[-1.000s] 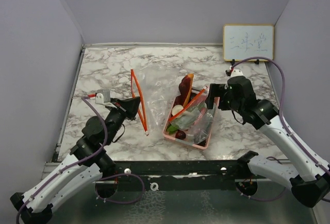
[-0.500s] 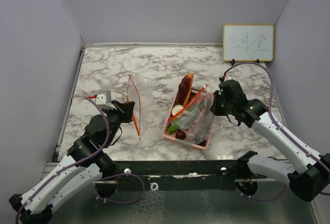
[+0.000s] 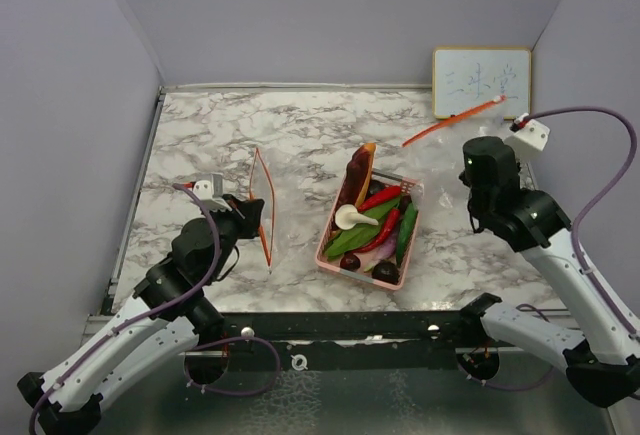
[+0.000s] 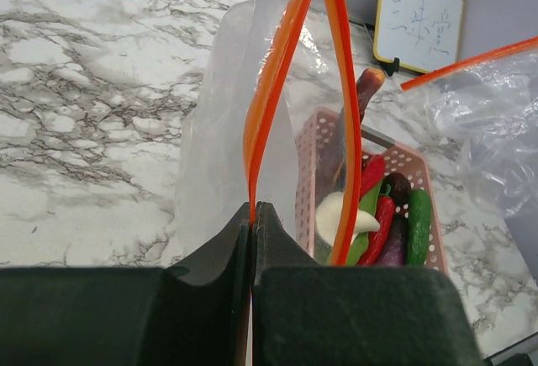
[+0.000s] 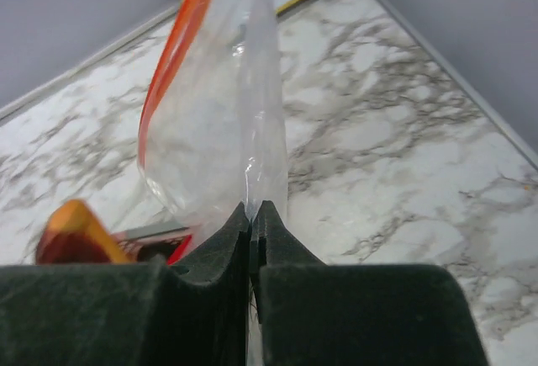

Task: Place the food in the zip-top bag and seal the zipper
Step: Pick up the zipper food storage bag from the bin, then place the zipper food storage bag at the center of the board.

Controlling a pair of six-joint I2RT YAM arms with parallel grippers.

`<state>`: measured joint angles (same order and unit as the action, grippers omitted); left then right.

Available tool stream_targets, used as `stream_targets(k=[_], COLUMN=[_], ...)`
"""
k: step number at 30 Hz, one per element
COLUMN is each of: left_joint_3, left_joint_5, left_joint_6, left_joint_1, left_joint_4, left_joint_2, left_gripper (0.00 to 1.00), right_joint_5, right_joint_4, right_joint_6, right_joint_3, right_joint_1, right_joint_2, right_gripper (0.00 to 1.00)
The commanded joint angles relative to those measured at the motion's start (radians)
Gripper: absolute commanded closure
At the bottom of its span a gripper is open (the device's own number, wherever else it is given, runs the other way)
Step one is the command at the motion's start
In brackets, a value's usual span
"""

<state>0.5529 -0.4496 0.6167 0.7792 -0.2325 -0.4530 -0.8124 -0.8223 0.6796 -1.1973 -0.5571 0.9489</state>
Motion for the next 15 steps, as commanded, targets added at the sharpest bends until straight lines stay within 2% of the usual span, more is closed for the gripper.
stream_targets(k=[1,7,9,10,11,13,14,15], left_joint_3=[0.062,0.072,0.065,0.063,0.060,0.061,0.063,0.065], left_joint_5=[0.027,0.034,0.038,0.040,0.041,0.041,0.040,0.040], left_joint_6=[-0.019,-0.026,-0.025,-0.024,-0.023,-0.023,-0.023,-0.023], left_joint_1=[0.001,0.000,0.002,0.001,0.000,0.001,0.001,0.000], left_joint_4=[-0.050,-0.080,-0.076,-0.075,-0.073,-0.075,-0.080,-0.084], left_joint_2=[-0.005,-0.006,-0.004,-0.004,-0.006,-0.015,-0.024,-0.033], left_gripper=[1.00,1.00,1.00,1.00,1.00,1.00,1.00,1.00], right_joint_5=[-0.324,-0.248,-0.211,-0.191,-0.165,-0.137,-0.127,-0.119], right_joint_4=[-0.155,-0.190,-0.178,-0.176,-0.173,-0.168,-0.174,-0.187], right_joint_6=[0.250,0.380,0.392,0.398,0.395,0.361,0.341,0.325], right_joint_3=[0.086,0.257,0.300,0.312,0.318,0.306,0.285,0.262], right_joint_1=[0.029,0.089,0.098,0.098,0.098,0.098,0.098,0.097], right_joint_2=[0.063,0.116,0.141,0.154,0.168,0.192,0.202,0.209], right_gripper=[0.98,0.98,0.94,0.88,0.69,0.15,0.03,0.00])
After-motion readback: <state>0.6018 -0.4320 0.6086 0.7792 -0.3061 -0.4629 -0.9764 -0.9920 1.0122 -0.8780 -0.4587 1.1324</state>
